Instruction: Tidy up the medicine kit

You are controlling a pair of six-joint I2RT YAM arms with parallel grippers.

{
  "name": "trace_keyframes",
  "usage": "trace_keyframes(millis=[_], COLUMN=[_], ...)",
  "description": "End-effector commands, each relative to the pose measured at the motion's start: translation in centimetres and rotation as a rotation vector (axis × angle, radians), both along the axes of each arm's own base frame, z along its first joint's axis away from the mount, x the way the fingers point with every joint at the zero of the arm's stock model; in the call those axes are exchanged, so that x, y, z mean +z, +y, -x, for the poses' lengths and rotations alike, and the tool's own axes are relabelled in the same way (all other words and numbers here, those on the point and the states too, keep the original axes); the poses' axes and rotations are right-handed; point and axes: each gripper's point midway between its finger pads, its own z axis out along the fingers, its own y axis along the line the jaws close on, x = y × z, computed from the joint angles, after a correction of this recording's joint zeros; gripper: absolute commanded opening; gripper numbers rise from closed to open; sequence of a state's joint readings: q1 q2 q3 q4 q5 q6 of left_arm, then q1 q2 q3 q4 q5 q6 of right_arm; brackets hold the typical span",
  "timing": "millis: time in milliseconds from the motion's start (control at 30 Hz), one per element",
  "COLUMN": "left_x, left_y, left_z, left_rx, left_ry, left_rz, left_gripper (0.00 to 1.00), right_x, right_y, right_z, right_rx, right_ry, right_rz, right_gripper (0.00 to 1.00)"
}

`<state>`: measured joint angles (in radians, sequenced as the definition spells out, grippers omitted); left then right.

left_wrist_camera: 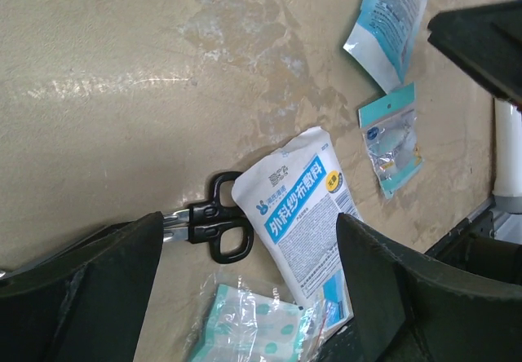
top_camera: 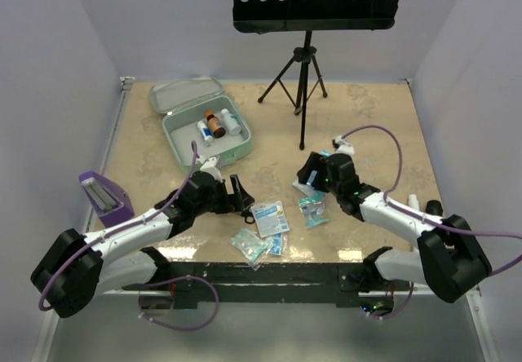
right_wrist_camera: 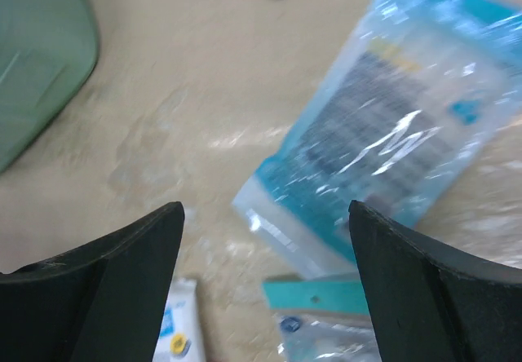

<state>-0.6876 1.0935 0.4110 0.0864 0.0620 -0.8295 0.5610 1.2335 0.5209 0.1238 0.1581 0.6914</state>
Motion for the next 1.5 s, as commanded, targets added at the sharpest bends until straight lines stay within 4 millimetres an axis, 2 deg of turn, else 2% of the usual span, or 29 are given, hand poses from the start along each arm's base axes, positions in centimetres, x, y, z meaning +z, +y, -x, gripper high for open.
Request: trace_keyframes(millis=[0,133,300,600,733,833,933,1200,1367,1467], left_x=[1.8,1.8,2.8,3.4,3.5,3.7,3.4,2.5,2.6,2.7], left_y=[-1.1,-0.8,-0.5,-0.1,0.1,0.0,0.1,-0.4,-1.1,-1.7], left_z=[-0.6,-0.6,-0.9,-1.1,-1.3,-1.4,-1.4,-2.1,-2.9,-3.7], left_rx=[-0.014,-0.011,0.002,0.012,0.019,0.02,0.031,0.055,0.053,0.047], left_ry=[-0.045,-0.047,-0.083,-0.116,-0.121,-0.124,-0.113,-0.055,-0.054,-0.055], left_rz=[0.064,0.044,0.044,0.037,0.026,0.031,0.03,0.014,0.012,0.002], left_gripper=[0.91,0.9,0.9,0.9,0.9,0.9,0.9,0.96,0.98,0.98], right_x=[0.6,-1.7,-2.1,-5.2,-5.3,-5.3,-5.2,-4.6,-3.5,-2.5], right_y=[-6.5,-7.7,-7.8,-6.5,-6.0,-4.7,-2.8,3.5,5.4,5.6], right_z=[-3.3,-4.0,-4.9,-5.7,-5.7,-5.5,-5.2,-2.4,-2.1,-2.4], right_rx=[-0.275,-0.362,-0.376,-0.291,-0.249,-0.193,-0.132,0.007,0.053,0.062], right_ry=[-0.02,0.075,0.1,0.193,0.196,0.193,0.191,0.215,0.205,0.188], right_rz=[-0.011,0.012,0.025,0.085,0.093,0.104,0.104,-0.059,-0.165,-0.162], right_gripper=[0.87,0.87,0.83,0.62,0.55,0.42,0.34,0.41,0.43,0.46])
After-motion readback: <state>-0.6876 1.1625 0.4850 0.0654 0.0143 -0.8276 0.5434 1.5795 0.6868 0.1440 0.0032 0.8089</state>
